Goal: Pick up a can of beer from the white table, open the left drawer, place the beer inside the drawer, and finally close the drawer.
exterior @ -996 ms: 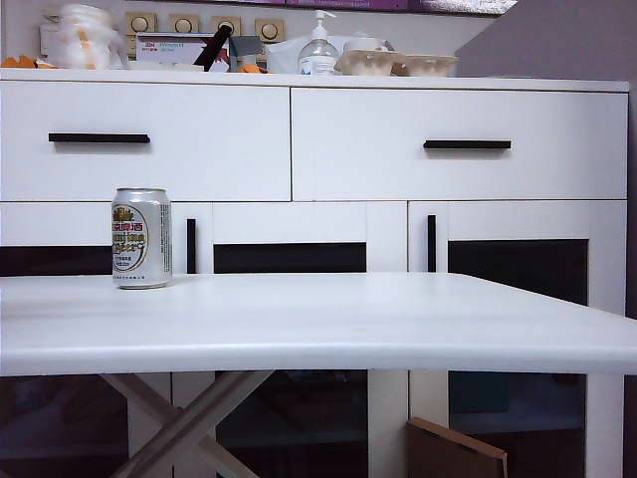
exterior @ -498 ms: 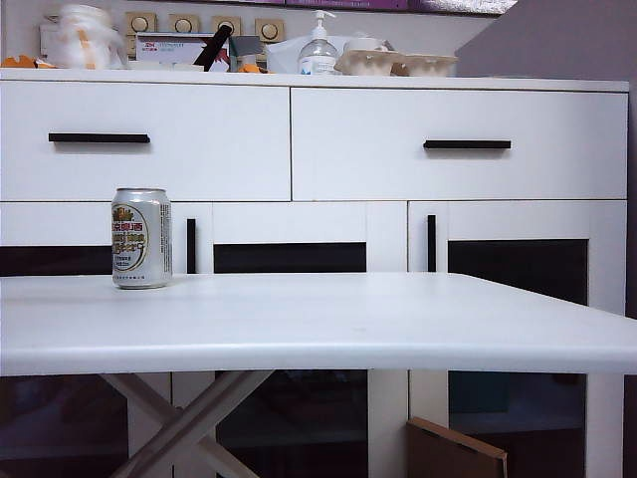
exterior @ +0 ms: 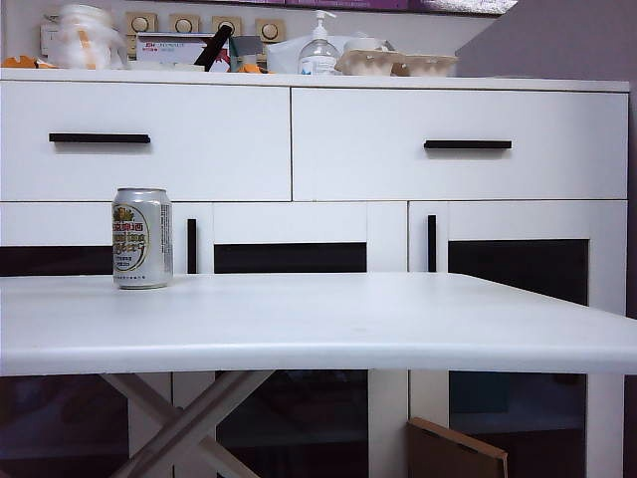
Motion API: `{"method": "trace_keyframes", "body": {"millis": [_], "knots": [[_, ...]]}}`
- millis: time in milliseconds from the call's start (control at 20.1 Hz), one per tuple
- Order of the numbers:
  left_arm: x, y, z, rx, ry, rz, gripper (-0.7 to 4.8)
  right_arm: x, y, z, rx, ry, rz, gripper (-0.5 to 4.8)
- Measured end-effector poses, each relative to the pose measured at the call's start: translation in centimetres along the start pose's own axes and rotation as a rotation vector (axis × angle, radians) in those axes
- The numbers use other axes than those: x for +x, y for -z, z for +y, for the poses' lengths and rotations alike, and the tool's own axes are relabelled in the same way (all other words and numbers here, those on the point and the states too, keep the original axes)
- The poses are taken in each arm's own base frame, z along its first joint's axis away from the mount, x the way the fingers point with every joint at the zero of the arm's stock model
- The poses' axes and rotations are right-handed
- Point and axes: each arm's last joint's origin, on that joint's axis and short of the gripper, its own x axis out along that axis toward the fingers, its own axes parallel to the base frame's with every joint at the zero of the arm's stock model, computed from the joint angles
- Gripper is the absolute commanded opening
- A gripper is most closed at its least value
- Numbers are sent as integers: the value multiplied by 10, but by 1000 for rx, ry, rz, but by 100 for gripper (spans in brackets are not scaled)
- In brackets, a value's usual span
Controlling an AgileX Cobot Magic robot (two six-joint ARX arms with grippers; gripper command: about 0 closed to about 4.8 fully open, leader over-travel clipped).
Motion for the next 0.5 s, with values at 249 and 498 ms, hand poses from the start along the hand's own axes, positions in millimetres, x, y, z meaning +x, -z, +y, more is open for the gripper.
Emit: {"method": "trace_keyframes", "body": {"millis": [249,498], "knots": [[0,0,0,2,1,1,-6,52,-4,-3,20,-53,49,-1],[0,0,0,3,1,2,-6,113,2,0,36,-143,88,-1]]}}
